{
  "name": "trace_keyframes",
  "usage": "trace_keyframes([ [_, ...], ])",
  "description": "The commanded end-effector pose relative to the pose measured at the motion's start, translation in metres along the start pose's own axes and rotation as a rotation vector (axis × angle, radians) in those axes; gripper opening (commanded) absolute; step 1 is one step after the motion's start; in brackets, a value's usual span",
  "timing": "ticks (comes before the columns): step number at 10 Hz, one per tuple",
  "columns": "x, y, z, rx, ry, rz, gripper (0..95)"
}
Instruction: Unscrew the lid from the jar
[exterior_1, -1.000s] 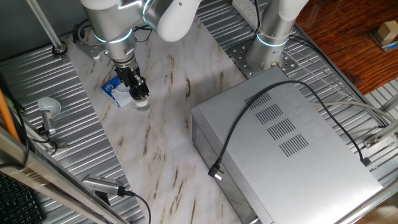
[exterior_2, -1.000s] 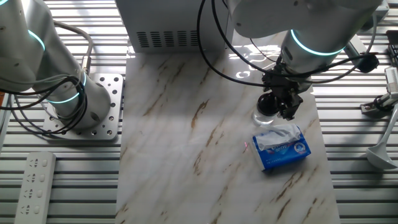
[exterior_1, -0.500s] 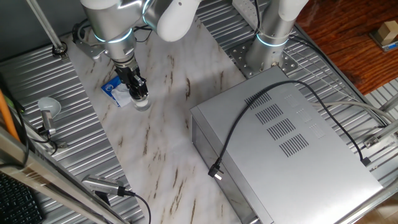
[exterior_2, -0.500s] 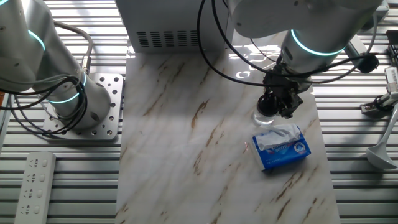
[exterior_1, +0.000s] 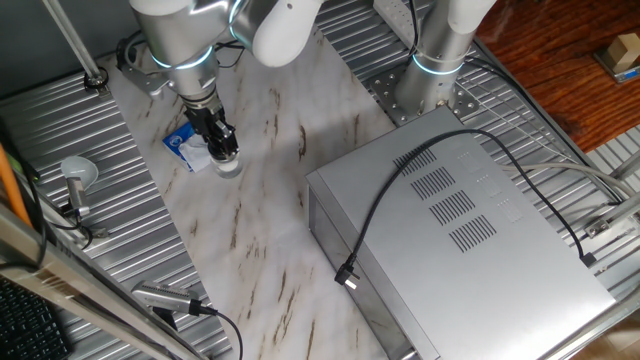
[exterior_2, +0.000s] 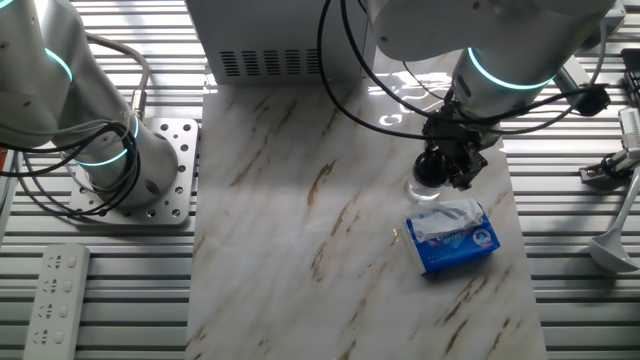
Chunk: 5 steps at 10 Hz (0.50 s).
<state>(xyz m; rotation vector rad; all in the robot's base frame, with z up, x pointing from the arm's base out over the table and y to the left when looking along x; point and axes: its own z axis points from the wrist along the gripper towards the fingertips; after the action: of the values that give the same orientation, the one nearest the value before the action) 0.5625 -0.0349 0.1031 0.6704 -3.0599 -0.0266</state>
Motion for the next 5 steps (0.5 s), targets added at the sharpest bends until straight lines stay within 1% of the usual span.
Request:
trace_keyframes([
  [1,-0.0004,0.0,0.0002,-0.002,0.0,-0.032,57.0],
  [5,-0.0004,0.0,0.0002,0.0,-0.001,-0.024,57.0],
])
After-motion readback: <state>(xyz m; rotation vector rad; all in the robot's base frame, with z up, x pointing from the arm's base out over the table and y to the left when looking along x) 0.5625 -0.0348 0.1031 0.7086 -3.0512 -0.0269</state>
